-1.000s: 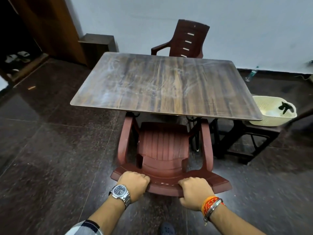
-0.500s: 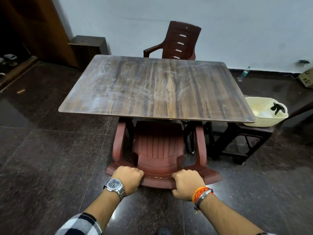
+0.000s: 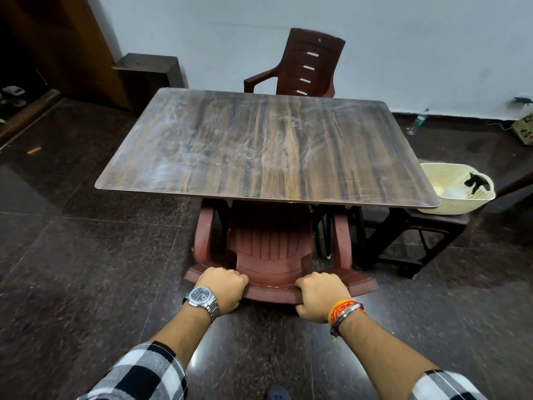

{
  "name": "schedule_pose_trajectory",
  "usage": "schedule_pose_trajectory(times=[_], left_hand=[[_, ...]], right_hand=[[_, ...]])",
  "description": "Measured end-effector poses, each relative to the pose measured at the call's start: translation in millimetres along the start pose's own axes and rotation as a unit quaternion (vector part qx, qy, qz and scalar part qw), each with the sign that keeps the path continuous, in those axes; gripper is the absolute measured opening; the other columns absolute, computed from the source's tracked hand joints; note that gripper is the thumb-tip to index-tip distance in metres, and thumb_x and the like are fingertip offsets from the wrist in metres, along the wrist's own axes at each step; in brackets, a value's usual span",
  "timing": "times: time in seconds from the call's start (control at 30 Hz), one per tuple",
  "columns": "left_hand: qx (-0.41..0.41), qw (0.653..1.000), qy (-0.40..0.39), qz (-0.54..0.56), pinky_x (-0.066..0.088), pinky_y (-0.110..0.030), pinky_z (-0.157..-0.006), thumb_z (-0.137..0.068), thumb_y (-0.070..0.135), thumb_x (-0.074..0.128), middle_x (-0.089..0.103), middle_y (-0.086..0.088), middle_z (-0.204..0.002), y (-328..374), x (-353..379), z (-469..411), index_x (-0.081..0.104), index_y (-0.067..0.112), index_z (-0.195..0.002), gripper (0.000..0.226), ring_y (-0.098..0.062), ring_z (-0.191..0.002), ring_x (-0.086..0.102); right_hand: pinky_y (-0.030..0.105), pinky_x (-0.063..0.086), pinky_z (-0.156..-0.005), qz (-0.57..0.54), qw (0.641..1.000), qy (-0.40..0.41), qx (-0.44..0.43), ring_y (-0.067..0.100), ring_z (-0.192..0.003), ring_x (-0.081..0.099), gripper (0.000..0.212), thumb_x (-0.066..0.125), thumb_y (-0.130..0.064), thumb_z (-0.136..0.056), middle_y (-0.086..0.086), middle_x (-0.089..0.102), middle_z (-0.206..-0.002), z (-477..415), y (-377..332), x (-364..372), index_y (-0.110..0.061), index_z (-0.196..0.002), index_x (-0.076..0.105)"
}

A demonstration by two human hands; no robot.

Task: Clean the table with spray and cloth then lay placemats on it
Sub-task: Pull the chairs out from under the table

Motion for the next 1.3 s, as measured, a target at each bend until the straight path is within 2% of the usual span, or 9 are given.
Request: schedule_pose_trajectory(times=[0.53, 0.73, 0.77, 0.83, 0.93, 1.0, 1.07, 1.2, 1.3], left_hand=[[-0.008, 1.0, -0.022, 0.015, 0.049, -0.038, -0.077, -0.087, 0.026, 0.053, 0.068, -0.001, -0.118, -9.1, -2.5, -3.6, 0.061, 0.02, -0.111, 0.026, -0.031, -0.106, 0.067], [0.002, 0.998, -0.002, 0.061, 0.048, -0.035, -0.073, -0.08, 0.037, 0.057, 0.069, 0.002, -0.111, -9.3, -5.5, -1.8, 0.062, 0.022, -0.103, 0.028, -0.028, -0.101, 0.068], [0.01, 0.997, 0.012, 0.075, 0.051, -0.035, -0.074, -0.079, 0.046, 0.057, 0.069, 0.003, -0.108, -10.8, -5.7, -0.7, 0.062, 0.023, -0.1, 0.032, -0.026, -0.099, 0.068], [0.028, 0.992, 0.015, 0.12, 0.054, -0.035, -0.078, -0.073, 0.073, 0.053, 0.071, 0.006, -0.107, -14.4, -8.5, -0.4, 0.065, 0.026, -0.105, 0.057, -0.022, -0.099, 0.068], [0.02, 0.98, 0.018, 0.199, 0.052, -0.034, -0.093, -0.059, 0.1, 0.035, 0.067, 0.009, -0.128, -38.2, -19.5, -3.1, 0.059, 0.031, -0.131, 0.103, -0.017, -0.116, 0.063], [-0.001, 0.974, 0.062, 0.22, 0.048, -0.031, -0.1, -0.057, 0.101, 0.019, 0.061, 0.008, -0.14, -57.5, -28.2, -7.4, 0.053, 0.028, -0.141, 0.116, -0.017, -0.126, 0.058], [-0.019, 0.974, 0.099, 0.205, 0.043, -0.03, -0.106, -0.067, 0.096, 0.019, 0.055, 0.006, -0.148, -73.7, -36.9, -11.9, 0.047, 0.024, -0.147, 0.112, -0.016, -0.133, 0.053], [-0.061, 0.965, 0.163, 0.197, 0.023, -0.031, -0.12, -0.082, 0.079, 0.014, 0.038, -0.001, -0.161, -151.2, -37.9, -22.4, 0.035, 0.017, -0.155, 0.099, -0.018, -0.147, 0.036], [-0.099, 0.957, 0.2, 0.183, 0.012, -0.032, -0.124, -0.084, 0.068, 0.01, 0.024, 0.0, -0.167, -222.4, -36.0, -33.1, 0.022, 0.017, -0.159, 0.092, -0.017, -0.153, 0.022]], right_hand=[[0.036, 0.045, -0.071, -0.014, 1.0, 0.008, 0.006, 0.03, -0.089, 0.061, 0.039, 0.049, -0.048, -0.075, 0.004, 0.063, -0.1, -7.6, -2.4, 2.1, -0.02, -0.1, 0.06], [0.036, 0.049, -0.074, -0.029, 0.999, 0.013, 0.006, 0.027, -0.092, 0.061, 0.042, 0.049, -0.051, -0.075, 0.001, 0.063, -0.101, -5.6, -3.9, 1.0, -0.022, -0.102, 0.06], [0.037, 0.051, -0.077, -0.036, 0.999, 0.017, -0.004, 0.026, -0.096, 0.061, 0.047, 0.049, -0.057, -0.075, 0.0, 0.063, -0.103, -6.7, -4.4, 0.6, -0.023, -0.105, 0.06], [0.038, 0.049, -0.089, -0.079, 0.996, -0.013, -0.039, 0.022, -0.111, 0.057, 0.073, 0.043, -0.079, -0.072, -0.002, 0.061, -0.12, -5.4, -5.3, 1.3, -0.027, -0.122, 0.056], [0.03, 0.028, -0.112, -0.169, 0.98, -0.048, -0.096, 0.014, -0.137, 0.033, 0.099, 0.029, -0.088, -0.071, -0.001, 0.039, -0.149, -20.0, -11.0, -11.1, -0.024, -0.146, 0.034], [0.024, 0.019, -0.115, -0.214, 0.974, 0.007, -0.075, 0.009, -0.141, 0.024, 0.101, 0.017, -0.088, -0.072, -0.001, 0.036, -0.151, -36.7, -11.5, -23.5, -0.022, -0.147, 0.032], [0.02, 0.015, -0.114, -0.226, 0.971, 0.06, -0.042, 0.008, -0.142, 0.022, 0.095, 0.012, -0.082, -0.077, -0.001, 0.036, -0.151, -55.1, -13.1, -34.6, -0.02, -0.146, 0.033], [0.021, 0.012, -0.114, -0.181, 0.968, 0.172, -0.025, 0.012, -0.144, 0.019, 0.077, 0.024, -0.066, -0.09, 0.0, 0.033, -0.153, -126.0, -53.3, -68.7, -0.015, -0.146, 0.034], [0.03, 0.018, -0.117, -0.137, 0.954, 0.268, -0.004, 0.02, -0.143, 0.024, 0.073, 0.03, -0.061, -0.093, 0.008, 0.034, -0.152, -182.4, -90.0, -96.0, -0.009, -0.144, 0.038]])
Point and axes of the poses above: each hand's wrist, its own z-axis away from the middle knuckle, its own x-axis out of the palm, y = z × x, the point moved 5 cm from there along -z, towards the middle knuckle
